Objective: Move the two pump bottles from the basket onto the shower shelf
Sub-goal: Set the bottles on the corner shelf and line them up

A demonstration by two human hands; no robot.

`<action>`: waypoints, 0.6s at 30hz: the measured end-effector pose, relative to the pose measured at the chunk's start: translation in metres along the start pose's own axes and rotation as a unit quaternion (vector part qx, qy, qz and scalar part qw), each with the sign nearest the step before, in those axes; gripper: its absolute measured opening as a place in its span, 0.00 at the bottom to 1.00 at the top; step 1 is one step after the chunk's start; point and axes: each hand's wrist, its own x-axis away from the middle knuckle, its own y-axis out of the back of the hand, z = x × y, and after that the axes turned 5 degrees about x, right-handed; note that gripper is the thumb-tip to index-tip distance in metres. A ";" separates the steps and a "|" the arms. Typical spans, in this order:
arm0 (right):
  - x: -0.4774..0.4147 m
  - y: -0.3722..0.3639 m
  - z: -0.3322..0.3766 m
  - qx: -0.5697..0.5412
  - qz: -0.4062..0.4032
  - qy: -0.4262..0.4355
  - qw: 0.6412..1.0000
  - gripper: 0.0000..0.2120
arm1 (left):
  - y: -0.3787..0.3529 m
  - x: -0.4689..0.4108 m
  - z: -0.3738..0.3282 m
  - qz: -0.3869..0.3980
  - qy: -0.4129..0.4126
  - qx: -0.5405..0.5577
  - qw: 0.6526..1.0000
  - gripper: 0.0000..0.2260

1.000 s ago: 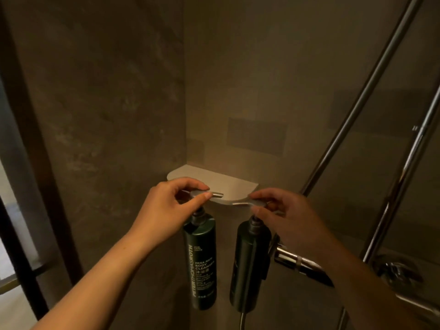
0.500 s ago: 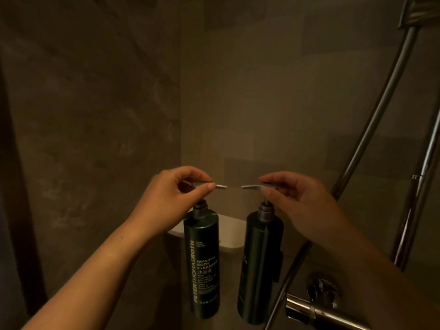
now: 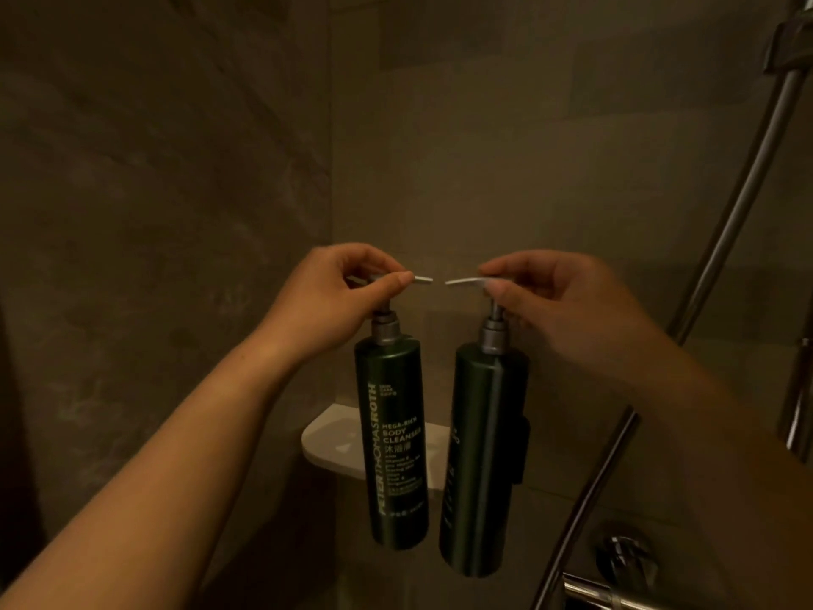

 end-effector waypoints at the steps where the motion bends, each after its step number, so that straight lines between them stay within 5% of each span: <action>1: -0.003 -0.002 0.003 0.005 -0.001 0.001 1.000 0.04 | 0.001 -0.004 0.001 0.001 -0.002 0.010 1.000 0.07; 18: -0.065 0.002 0.007 0.009 -0.011 0.037 0.999 0.05 | 0.016 -0.056 0.000 -0.020 -0.030 0.069 0.997 0.04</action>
